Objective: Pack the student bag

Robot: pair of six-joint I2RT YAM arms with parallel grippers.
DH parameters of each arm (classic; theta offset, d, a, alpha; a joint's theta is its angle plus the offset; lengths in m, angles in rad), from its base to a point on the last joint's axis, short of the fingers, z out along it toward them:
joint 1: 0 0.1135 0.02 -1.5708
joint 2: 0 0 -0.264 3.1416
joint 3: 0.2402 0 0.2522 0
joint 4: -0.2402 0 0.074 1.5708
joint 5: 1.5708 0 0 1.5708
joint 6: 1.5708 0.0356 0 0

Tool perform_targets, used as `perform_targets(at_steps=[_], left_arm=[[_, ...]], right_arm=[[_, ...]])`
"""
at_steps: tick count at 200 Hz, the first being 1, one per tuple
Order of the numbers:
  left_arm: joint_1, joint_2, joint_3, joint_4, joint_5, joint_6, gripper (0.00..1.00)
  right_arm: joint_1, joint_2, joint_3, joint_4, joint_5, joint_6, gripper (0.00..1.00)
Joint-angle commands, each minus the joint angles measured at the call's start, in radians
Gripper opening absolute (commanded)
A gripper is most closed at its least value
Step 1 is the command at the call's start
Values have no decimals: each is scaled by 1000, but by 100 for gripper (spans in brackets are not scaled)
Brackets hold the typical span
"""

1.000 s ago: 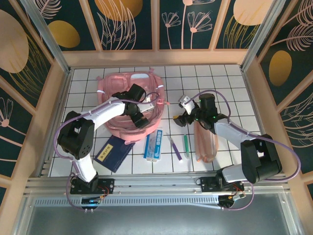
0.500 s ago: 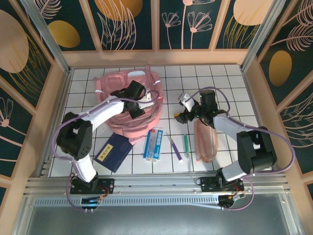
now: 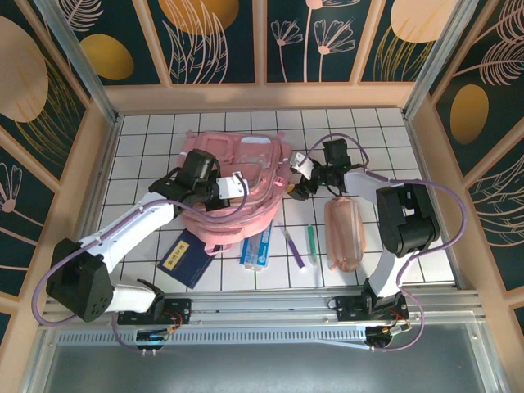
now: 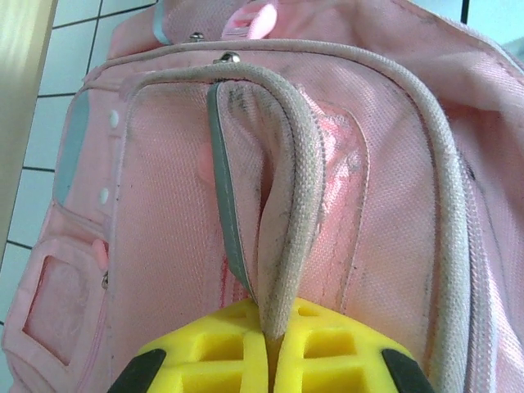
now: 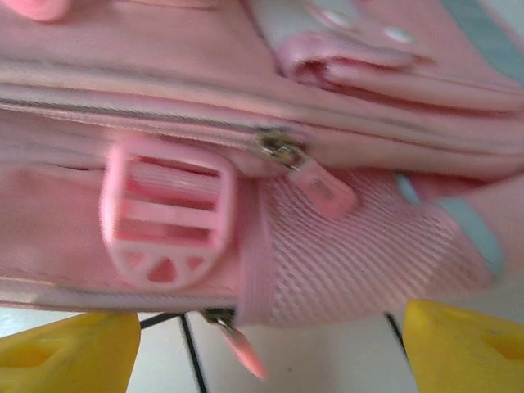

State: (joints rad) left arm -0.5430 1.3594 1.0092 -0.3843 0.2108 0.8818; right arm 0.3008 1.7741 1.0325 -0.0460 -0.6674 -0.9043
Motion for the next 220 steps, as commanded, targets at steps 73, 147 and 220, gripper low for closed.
perform_targets(at_steps=[73, 147, 220], left_arm=[[6, 21, 75, 191, 75, -32, 0], [18, -9, 50, 276, 115, -109, 0], [31, -12, 46, 293, 151, -130, 0]], right_arm=[[-92, -24, -60, 11, -37, 171, 67], [-77, -78, -138, 83, -57, 100, 66], [-50, 17, -94, 187, -20, 128, 57]])
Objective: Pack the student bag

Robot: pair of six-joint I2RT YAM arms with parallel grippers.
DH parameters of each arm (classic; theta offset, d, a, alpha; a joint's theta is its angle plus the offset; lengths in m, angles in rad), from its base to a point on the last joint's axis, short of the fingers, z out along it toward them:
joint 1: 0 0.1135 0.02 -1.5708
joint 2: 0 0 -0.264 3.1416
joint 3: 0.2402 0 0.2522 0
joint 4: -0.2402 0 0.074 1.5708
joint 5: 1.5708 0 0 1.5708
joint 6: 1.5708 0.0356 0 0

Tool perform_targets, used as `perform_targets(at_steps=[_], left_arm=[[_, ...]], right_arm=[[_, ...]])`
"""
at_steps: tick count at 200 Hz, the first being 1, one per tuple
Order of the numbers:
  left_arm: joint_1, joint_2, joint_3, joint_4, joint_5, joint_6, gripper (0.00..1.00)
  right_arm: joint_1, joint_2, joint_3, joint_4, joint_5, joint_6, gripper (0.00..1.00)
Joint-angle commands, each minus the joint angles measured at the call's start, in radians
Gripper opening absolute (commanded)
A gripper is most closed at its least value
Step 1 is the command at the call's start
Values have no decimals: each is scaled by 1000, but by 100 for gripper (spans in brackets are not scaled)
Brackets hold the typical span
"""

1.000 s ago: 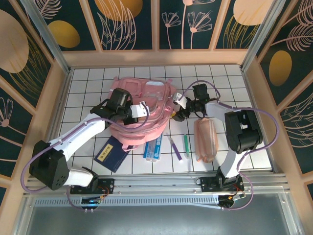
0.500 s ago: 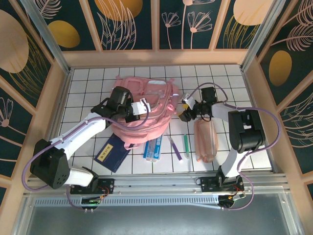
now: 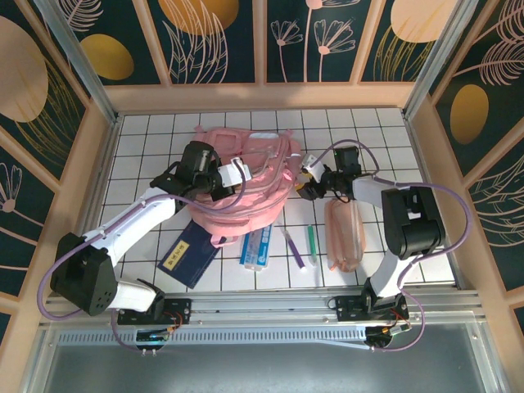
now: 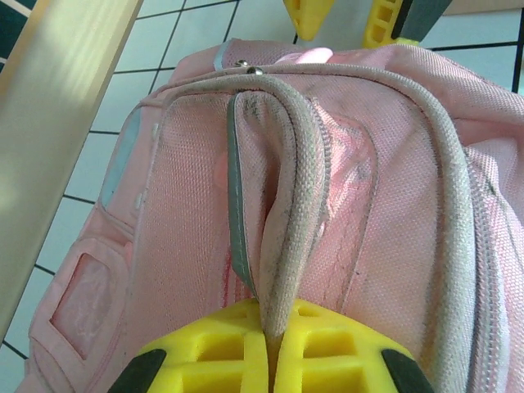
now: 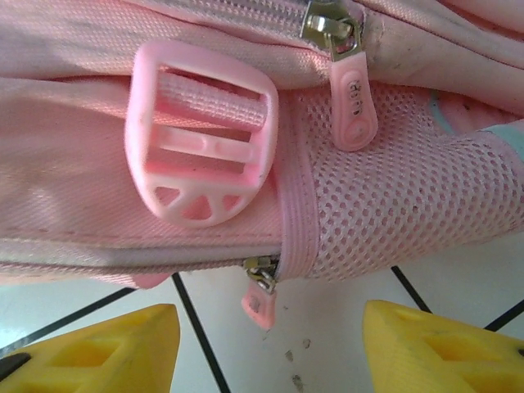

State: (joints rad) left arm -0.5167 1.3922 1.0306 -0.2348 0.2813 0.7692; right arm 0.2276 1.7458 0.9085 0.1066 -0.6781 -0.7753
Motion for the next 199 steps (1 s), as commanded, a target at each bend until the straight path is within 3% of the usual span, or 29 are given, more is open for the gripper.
perform_targets(at_steps=[1, 19, 32, 57, 115, 138, 169, 199], left_arm=[[6, -45, 25, 144, 81, -18, 0], [9, -41, 25, 155, 82, -28, 0], [12, -40, 25, 165, 84, -39, 0], [17, -26, 32, 178, 62, -74, 0], [19, 45, 65, 197, -78, -191, 0], [18, 77, 86, 197, -122, -231, 0], [18, 139, 137, 178, -142, -320, 0], [14, 178, 161, 203, -101, -416, 0]], right_arm=[[24, 47, 31, 33, -11, -3, 57], [33, 79, 58, -1, -17, -19, 51], [34, 95, 67, -19, -12, -28, 40], [26, 79, 52, -7, -13, -26, 0], [16, -70, 4, -129, -44, -135, 0], [35, -111, 17, -251, 3, -218, 0], [108, -143, 34, -360, 98, -280, 0], [181, -157, 60, -413, 64, -271, 0]])
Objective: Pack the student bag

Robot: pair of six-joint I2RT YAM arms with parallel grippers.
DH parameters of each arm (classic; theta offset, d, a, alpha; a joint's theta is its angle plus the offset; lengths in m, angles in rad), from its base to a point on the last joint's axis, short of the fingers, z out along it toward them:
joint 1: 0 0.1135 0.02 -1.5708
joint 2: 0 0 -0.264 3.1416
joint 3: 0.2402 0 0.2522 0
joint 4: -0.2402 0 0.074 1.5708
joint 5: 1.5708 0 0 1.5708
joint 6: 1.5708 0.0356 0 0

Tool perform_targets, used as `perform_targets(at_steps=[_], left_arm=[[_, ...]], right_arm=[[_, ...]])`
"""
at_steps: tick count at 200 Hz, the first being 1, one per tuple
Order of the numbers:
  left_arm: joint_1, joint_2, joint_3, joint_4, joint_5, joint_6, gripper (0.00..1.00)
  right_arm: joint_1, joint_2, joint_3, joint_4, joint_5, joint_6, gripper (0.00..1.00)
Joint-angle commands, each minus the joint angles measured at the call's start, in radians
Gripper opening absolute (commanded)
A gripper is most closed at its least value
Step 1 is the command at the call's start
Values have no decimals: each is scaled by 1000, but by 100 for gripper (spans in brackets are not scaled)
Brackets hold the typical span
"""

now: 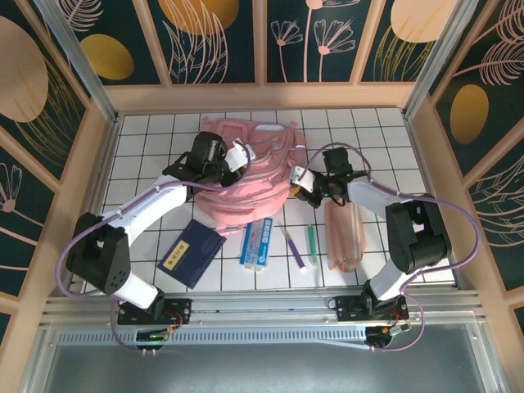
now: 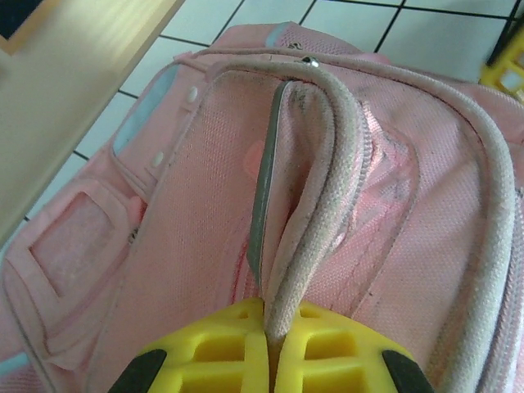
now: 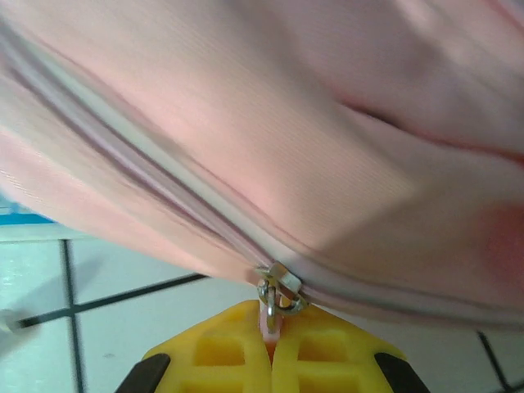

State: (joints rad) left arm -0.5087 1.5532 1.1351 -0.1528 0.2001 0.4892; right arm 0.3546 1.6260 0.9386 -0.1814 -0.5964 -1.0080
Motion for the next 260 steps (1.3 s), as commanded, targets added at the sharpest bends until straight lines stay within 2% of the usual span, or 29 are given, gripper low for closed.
perform_targets(at_steps=[1, 17, 46, 87, 110, 129, 159, 162, 172, 180, 200, 227, 260], left_arm=[[4, 17, 57, 123, -19, -138, 0], [-4, 28, 54, 142, -10, -166, 0], [-26, 58, 57, 150, 7, -204, 0], [-48, 124, 86, 163, 16, -300, 0], [-50, 155, 124, 178, 20, -386, 0], [-54, 203, 151, 194, 36, -449, 0], [-57, 235, 158, 246, 137, -528, 0], [-58, 235, 158, 248, 142, -536, 3], [-56, 223, 160, 233, 125, -560, 27], [-53, 203, 164, 202, 90, -590, 34], [-25, 123, 161, 95, 26, -695, 40], [20, -25, 40, 9, 44, -894, 51], [26, -206, -194, -12, 124, -1198, 51]], right_arm=[[56, -38, 31, -127, -20, -38, 0], [87, -43, 46, -134, -52, -25, 0], [131, -67, 57, -93, -184, 61, 0], [263, -27, 79, -68, -247, 175, 0], [328, -4, 80, 5, -248, 308, 0], [343, 10, 83, 64, -246, 429, 0], [340, 29, 59, 158, -218, 586, 0], [338, 31, 60, 157, -210, 601, 0], [325, 46, 72, 127, -191, 632, 0], [314, 56, 83, 94, -178, 658, 0], [288, 73, 118, 28, -171, 806, 0], [287, 62, 92, 53, -280, 1082, 0], [293, 91, 90, -12, -312, 1413, 0]])
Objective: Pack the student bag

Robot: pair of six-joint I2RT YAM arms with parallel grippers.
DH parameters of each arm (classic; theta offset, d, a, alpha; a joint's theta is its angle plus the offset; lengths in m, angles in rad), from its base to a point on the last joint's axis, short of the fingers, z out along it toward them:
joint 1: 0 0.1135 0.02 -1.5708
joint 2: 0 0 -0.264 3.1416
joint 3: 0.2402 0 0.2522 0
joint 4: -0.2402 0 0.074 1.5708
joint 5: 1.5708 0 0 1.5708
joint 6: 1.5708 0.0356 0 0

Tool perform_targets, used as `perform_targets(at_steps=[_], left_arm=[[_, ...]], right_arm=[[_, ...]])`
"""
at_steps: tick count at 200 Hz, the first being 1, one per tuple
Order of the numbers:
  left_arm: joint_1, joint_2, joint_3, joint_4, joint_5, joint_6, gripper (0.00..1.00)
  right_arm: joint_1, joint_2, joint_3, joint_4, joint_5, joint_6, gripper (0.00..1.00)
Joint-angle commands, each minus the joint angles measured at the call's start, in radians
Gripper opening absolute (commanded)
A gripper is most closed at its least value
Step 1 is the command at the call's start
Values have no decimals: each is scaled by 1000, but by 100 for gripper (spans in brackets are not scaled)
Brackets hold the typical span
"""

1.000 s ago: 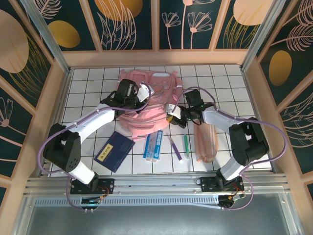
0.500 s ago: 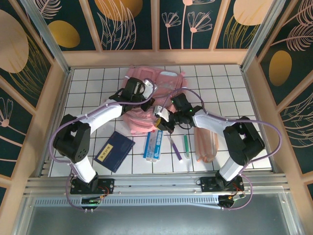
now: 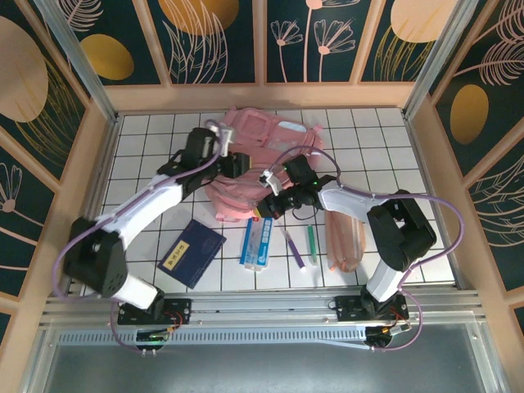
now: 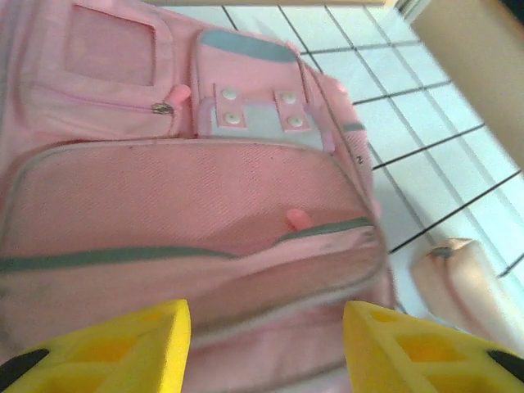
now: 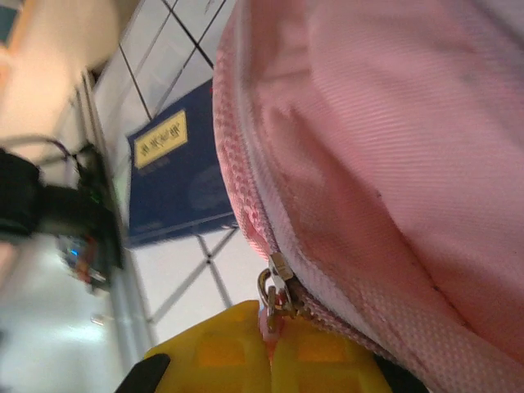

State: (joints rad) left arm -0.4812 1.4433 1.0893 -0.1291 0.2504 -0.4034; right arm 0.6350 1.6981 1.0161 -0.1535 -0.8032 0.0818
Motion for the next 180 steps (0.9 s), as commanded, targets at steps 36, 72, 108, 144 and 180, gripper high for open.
perform_targets(at_steps=[36, 72, 108, 144, 180], left_arm=[[-37, -221, -425, 117, 220, -554, 49], [-83, -215, -459, 103, 171, -560, 50], [-120, -205, -445, 91, 118, -532, 50], [-213, -148, -393, 20, 16, -510, 50], [-310, -118, -369, 59, -128, -546, 49]], right_arm=[[50, 33, -28, 37, -88, 633, 2], [91, 50, 0, 26, -12, 712, 29], [65, -54, -7, -157, 169, 650, 43], [17, -188, -98, -230, 261, 650, 47], [-63, -285, -103, -314, 525, 660, 48]])
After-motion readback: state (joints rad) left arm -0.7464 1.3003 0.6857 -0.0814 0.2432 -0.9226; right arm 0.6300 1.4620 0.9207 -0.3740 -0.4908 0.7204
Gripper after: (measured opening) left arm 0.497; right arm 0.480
